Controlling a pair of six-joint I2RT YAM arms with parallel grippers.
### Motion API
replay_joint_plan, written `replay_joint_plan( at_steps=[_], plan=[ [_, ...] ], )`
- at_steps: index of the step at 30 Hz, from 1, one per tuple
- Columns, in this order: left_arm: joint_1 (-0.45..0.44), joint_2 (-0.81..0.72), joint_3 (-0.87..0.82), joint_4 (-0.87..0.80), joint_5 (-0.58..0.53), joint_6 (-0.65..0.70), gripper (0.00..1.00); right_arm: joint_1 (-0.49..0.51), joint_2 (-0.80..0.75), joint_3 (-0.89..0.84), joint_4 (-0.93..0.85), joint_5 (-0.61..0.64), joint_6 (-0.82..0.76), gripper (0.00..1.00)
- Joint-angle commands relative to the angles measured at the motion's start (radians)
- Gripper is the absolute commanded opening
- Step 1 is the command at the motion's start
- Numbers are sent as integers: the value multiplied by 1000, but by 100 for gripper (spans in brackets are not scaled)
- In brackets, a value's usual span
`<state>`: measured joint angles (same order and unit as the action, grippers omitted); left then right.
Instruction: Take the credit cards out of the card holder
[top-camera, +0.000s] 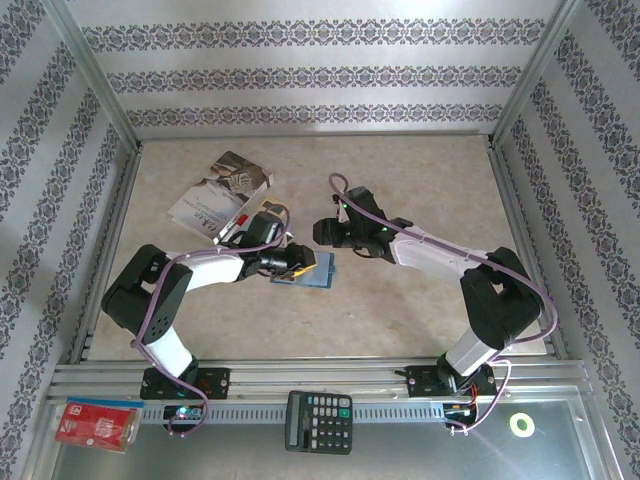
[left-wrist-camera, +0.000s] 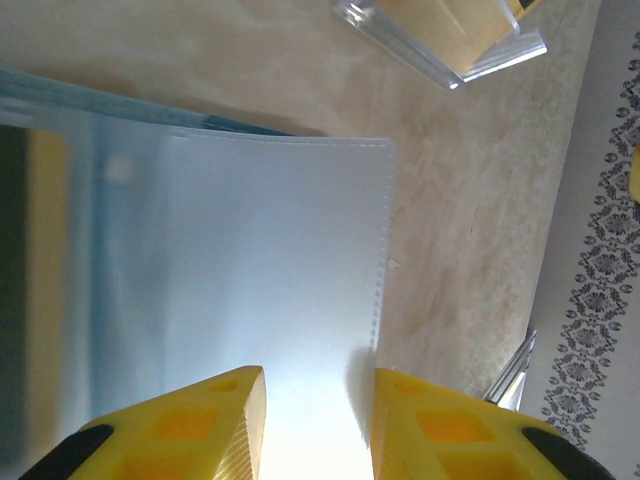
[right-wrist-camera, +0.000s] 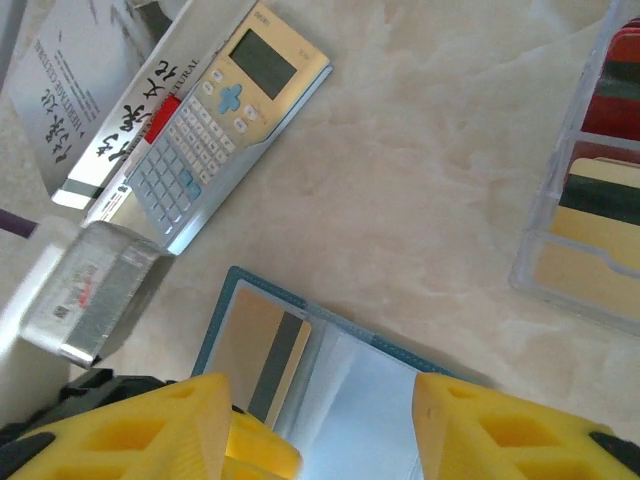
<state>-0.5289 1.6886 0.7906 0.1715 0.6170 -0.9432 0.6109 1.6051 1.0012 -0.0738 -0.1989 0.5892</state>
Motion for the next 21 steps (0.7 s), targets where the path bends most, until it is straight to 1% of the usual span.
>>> replay_joint_plan(
  at_steps=[1, 3, 5, 10, 14, 17, 21],
  plan=[
    [-22, 44, 13, 92, -32, -41, 32, -11, -35, -41, 81, 8, 18, 52],
    [-22, 43, -2, 119, -41, -57, 33, -16, -37, -55, 93, 0, 40, 52],
    [-15, 20, -5, 108, -57, -44, 33, -16, -38, -69, 108, -3, 56, 52],
    [25, -76, 4, -47, -123, 66, 33, -11, -30, -88, 144, -16, 113, 51],
    [81, -143, -2, -174, -182, 111, 33, 24, -7, -79, 149, -22, 168, 49],
    [132, -184, -18, -251, -234, 122, 33, 69, 23, -79, 172, -16, 249, 48],
    [191, -221, -49, -272, -238, 122, 33, 116, 70, -101, 274, -46, 392, 47]
  ],
)
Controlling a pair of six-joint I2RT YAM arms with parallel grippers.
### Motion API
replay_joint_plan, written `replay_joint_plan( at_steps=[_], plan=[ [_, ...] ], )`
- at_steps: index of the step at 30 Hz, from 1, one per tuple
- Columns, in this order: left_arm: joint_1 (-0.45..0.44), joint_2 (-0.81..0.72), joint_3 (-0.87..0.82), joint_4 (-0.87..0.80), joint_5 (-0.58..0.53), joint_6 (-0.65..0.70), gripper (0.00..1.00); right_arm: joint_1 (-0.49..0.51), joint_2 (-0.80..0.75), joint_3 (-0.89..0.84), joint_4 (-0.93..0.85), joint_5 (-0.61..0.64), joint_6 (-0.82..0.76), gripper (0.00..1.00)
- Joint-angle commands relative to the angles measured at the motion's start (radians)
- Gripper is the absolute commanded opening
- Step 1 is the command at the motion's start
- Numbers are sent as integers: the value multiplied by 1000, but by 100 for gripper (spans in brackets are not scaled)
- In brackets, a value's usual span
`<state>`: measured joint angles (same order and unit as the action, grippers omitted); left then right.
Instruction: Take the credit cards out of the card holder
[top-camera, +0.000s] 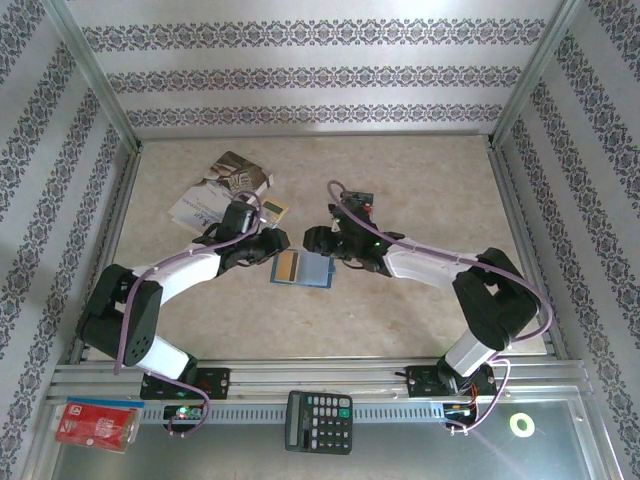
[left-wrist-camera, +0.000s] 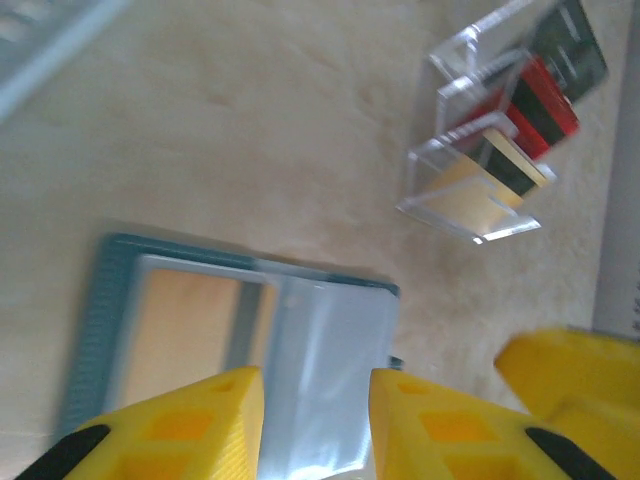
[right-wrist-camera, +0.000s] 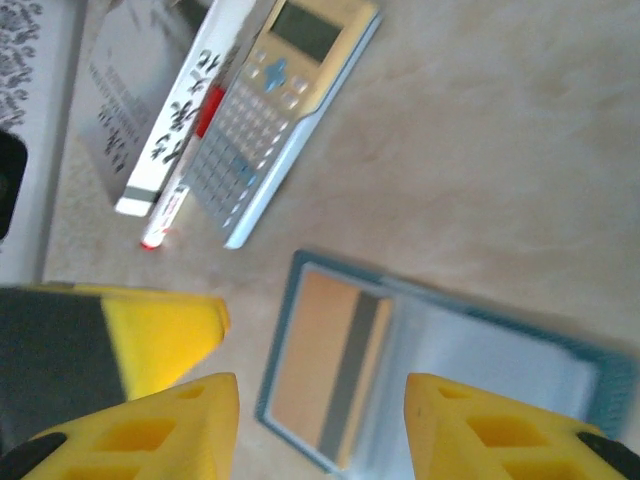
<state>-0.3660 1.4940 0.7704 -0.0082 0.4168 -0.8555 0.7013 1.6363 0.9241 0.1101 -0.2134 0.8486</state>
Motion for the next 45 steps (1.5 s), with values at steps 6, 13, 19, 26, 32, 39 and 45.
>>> replay_joint_plan(
  at_steps=[6, 13, 19, 26, 32, 39, 45],
  plan=[
    [34, -24, -13, -125, -37, 67, 32, 45, 111, -17, 131, -69, 256, 43],
    [30, 39, 69, -225, -23, 135, 27, 72, 179, 21, 98, -61, 291, 33],
    [17, 107, 125, -272, -12, 170, 24, 66, 217, 33, 78, -56, 314, 29],
    [4, 144, 151, -289, -13, 188, 21, 58, 241, 38, 95, -69, 329, 24],
    [2, 150, 160, -294, -27, 185, 20, 50, 226, 23, 106, -66, 325, 24],
    [-2, 175, 157, -269, -13, 167, 20, 42, 232, 17, 106, -65, 325, 24],
    [-5, 194, 159, -284, -17, 169, 20, 38, 247, 22, 109, -70, 322, 23]
  ],
)
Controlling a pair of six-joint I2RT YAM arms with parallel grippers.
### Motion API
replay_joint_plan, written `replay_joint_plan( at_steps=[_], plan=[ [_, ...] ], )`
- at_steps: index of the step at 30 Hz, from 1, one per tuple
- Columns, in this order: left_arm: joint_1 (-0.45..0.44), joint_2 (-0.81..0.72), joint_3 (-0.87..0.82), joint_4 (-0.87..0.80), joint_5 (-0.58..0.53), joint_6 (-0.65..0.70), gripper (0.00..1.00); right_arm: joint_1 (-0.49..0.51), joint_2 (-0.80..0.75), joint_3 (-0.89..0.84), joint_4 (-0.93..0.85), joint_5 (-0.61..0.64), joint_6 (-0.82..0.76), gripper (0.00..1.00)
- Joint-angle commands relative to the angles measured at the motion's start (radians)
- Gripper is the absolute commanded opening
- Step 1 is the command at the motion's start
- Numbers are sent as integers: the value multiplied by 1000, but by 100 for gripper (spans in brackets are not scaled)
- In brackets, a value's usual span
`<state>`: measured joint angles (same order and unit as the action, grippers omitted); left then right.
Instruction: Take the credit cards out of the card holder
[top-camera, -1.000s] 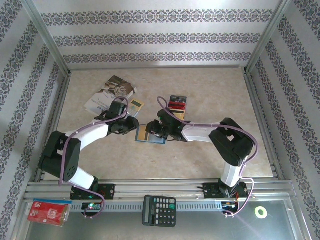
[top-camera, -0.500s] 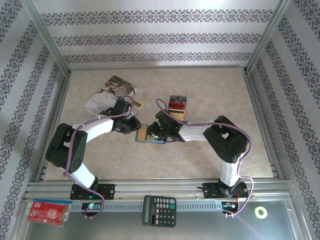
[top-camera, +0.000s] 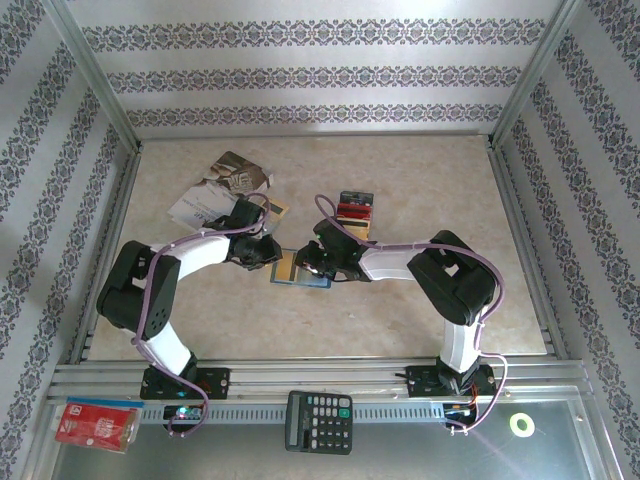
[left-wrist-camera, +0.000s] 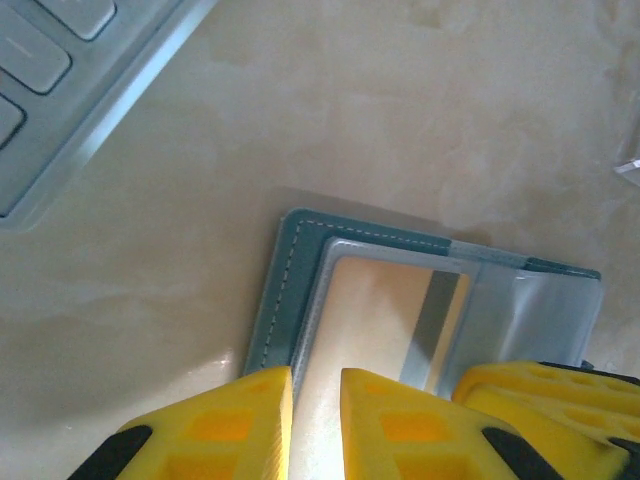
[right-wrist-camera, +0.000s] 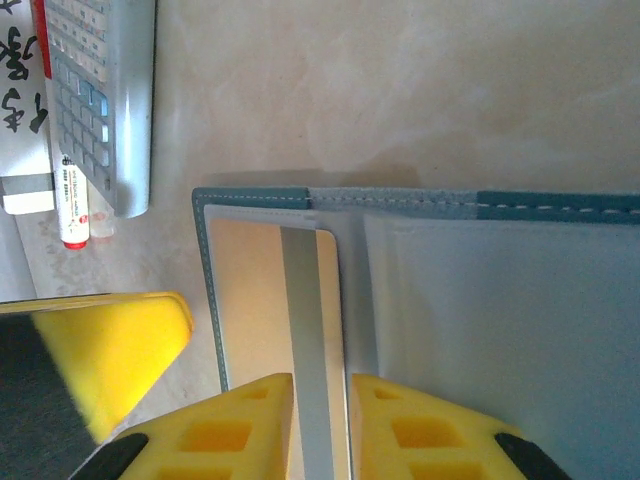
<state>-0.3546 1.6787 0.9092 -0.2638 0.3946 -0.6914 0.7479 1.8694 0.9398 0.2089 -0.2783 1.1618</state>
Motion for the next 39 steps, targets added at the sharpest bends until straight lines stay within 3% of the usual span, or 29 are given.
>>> replay_joint_plan(
  at_steps=[1, 15, 27, 39],
  plan=[
    [-16, 14, 20, -33, 4, 5, 19, -7, 15, 6, 9, -5, 7, 23],
    [-15, 36, -3, -67, -32, -30, 14, -10, 23, 4, -1, 4, -3, 20],
    [-16, 38, -4, -78, -38, -22, 12, -12, 34, 3, 12, -11, -7, 11],
    [-17, 42, -7, -61, -17, -15, 12, -13, 56, 2, 45, -42, 0, 13]
  ],
)
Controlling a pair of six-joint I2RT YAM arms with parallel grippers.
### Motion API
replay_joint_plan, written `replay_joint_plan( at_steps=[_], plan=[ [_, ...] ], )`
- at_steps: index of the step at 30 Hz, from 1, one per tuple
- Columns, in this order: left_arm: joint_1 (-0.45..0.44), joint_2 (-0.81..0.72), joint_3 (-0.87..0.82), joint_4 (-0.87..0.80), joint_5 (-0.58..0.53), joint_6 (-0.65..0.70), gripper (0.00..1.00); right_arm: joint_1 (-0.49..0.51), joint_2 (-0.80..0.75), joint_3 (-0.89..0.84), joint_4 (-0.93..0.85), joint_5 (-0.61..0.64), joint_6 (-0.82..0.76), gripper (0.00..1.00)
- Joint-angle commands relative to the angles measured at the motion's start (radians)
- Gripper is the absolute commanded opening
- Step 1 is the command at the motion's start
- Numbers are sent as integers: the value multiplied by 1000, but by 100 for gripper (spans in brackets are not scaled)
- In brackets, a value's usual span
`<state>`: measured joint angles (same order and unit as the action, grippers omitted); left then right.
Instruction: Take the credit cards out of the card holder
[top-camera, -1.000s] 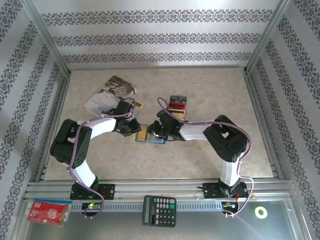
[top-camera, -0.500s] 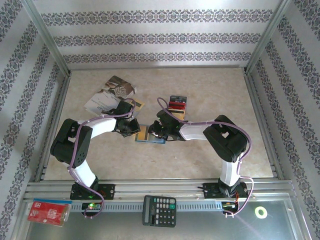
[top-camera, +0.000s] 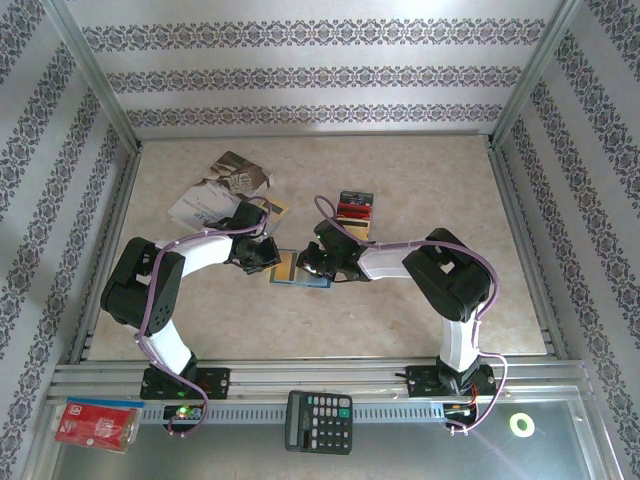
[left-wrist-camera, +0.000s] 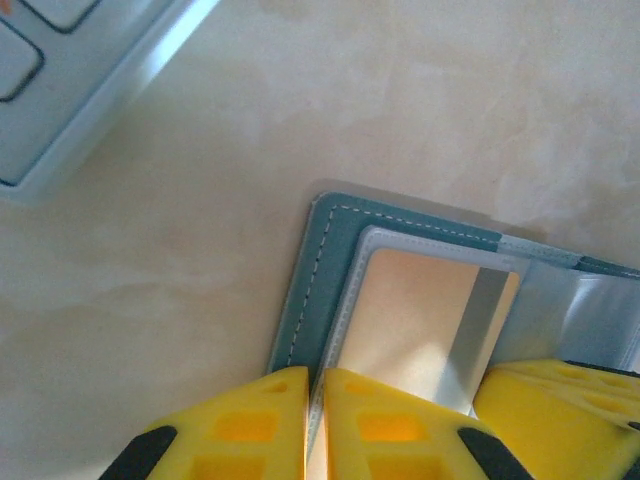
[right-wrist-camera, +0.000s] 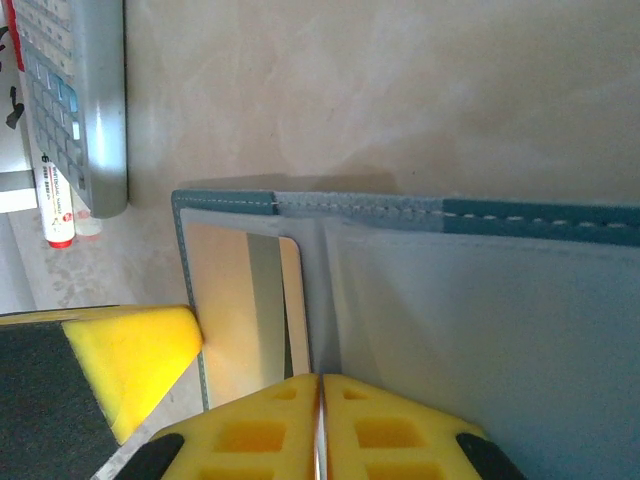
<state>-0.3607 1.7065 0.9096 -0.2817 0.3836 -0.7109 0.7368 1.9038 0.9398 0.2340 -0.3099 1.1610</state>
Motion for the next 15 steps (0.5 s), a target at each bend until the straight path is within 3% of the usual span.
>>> replay_joint_plan(
  at_steps=[1, 15],
  plan=[
    [-10, 15, -8, -40, -3, 6, 12, -3, 18, 1, 20, -7, 1, 13],
    [-10, 17, -15, -27, -2, 8, 12, -14, -26, -40, 38, 14, -36, 12]
  ],
)
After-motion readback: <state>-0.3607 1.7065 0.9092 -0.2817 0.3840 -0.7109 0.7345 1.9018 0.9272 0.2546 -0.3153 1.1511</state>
